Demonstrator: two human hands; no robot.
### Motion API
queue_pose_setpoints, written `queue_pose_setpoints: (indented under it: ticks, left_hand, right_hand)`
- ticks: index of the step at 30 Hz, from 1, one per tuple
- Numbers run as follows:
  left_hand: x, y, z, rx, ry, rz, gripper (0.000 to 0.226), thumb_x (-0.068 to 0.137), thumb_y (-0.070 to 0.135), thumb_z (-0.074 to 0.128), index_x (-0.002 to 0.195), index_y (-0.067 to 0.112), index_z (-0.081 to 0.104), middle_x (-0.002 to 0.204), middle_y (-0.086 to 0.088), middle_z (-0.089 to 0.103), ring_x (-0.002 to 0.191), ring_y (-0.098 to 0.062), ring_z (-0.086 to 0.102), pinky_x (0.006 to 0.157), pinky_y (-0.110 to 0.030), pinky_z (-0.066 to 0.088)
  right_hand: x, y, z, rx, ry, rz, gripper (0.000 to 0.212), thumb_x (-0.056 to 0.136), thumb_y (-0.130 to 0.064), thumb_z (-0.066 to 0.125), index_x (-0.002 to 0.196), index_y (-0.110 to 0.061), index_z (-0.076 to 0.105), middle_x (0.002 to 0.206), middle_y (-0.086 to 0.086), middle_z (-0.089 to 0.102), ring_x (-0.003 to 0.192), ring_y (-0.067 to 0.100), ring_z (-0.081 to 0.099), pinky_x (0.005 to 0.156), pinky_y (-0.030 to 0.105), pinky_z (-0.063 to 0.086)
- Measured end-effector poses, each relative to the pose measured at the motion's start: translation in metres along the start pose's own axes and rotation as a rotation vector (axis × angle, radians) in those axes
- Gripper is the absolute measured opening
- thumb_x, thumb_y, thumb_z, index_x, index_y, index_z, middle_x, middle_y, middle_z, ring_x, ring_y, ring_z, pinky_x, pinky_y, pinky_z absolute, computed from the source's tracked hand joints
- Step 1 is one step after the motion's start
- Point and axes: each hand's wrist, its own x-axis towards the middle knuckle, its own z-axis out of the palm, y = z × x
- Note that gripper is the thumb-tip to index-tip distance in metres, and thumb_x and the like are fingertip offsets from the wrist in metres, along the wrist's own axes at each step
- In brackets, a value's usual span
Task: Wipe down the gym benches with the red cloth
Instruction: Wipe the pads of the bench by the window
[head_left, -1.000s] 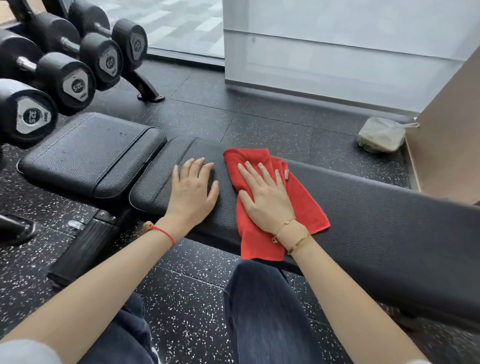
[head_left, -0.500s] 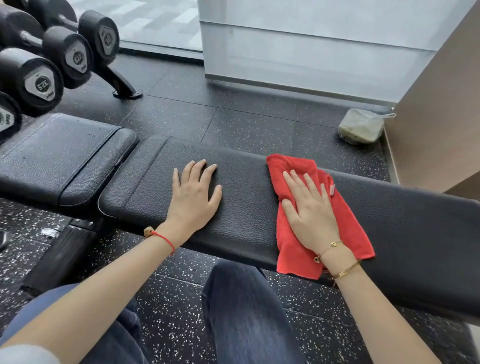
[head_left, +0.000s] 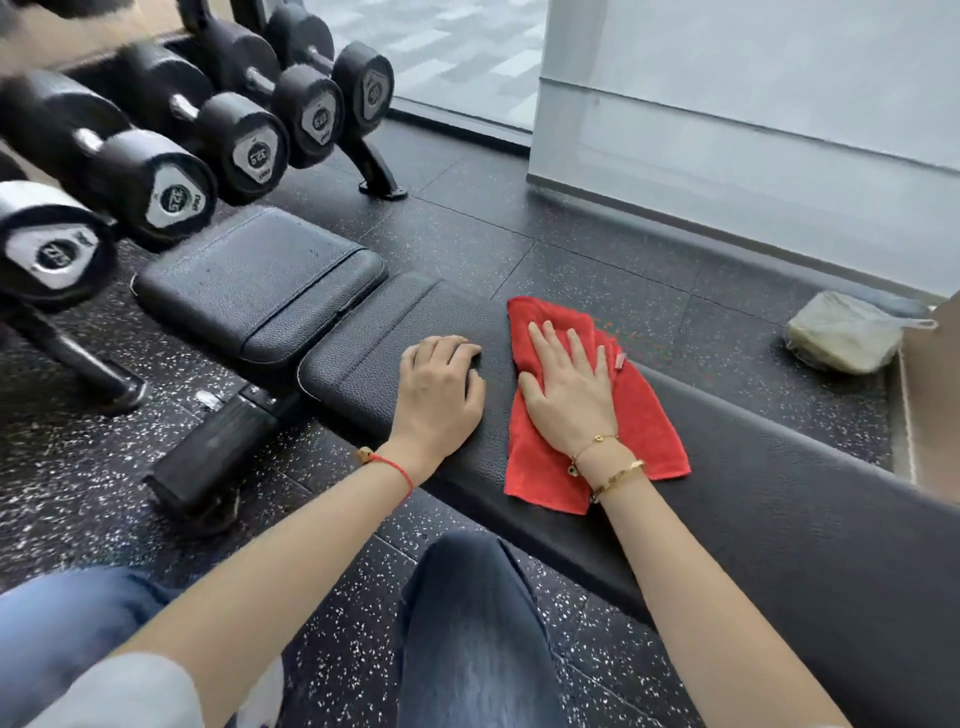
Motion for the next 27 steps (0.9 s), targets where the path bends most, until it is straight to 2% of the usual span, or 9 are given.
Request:
queue_pose_setpoints:
  ticks: [4,9,15,19,27]
  left_hand:
    - [-0.002,-0.047,-0.020,0.068,0.036,-0.051,0.033,0.090,0.027,0.047,0.117,0.020,0.064,0.123,0.003,0.063,0.121,-0.021,0.052,0.107,-0.041,0.033]
    - [0.006,-0.150,-0.063,0.134,0.148,-0.077,0.036,0.088,0.027,0.043,0.115,0.017,0.065,0.122,0.000,0.064,0.118,-0.024,0.054,0.104,-0.043,0.035]
    - [0.017,-0.265,-0.106,0.161,0.161,-0.153,0.040,0.088,0.024,0.044,0.121,0.014,0.064,0.129,-0.005,0.060,0.124,-0.026,0.050,0.109,-0.049,0.033]
    - [0.027,-0.311,-0.110,0.151,0.116,-0.123,0.039,0.093,0.023,0.047,0.129,0.015,0.061,0.137,-0.006,0.055,0.131,-0.027,0.045,0.113,-0.051,0.029]
    - [0.049,-0.338,-0.101,0.084,-0.052,-0.128,0.049,0.098,0.032,0.045,0.146,0.020,0.042,0.156,-0.008,0.034,0.145,-0.027,0.025,0.119,-0.051,0.017]
  right_hand:
    - [0.021,-0.042,0.012,0.031,-0.028,-0.059,0.060,0.099,-0.035,0.034,0.155,-0.030,0.012,0.162,-0.010,0.012,0.151,0.017,0.004,0.121,0.048,-0.003]
    - [0.055,-0.119,0.035,0.077,-0.036,-0.115,0.056,0.101,-0.034,0.030,0.155,-0.028,0.013,0.162,-0.010,0.014,0.151,0.017,0.004,0.121,0.047,-0.004]
    - [0.099,-0.218,0.067,0.157,-0.056,-0.165,0.053,0.103,-0.033,0.026,0.155,-0.027,0.015,0.161,-0.014,0.019,0.151,0.017,0.007,0.122,0.045,-0.005]
    - [0.125,-0.255,0.084,0.128,-0.092,-0.216,0.055,0.102,-0.035,0.026,0.155,-0.029,0.011,0.162,-0.013,0.010,0.151,0.018,0.004,0.122,0.044,-0.002]
    - [0.152,-0.281,0.085,0.133,-0.111,-0.109,0.055,0.103,-0.034,0.026,0.155,-0.029,0.011,0.163,-0.010,0.005,0.151,0.019,-0.002,0.122,0.044,-0.008]
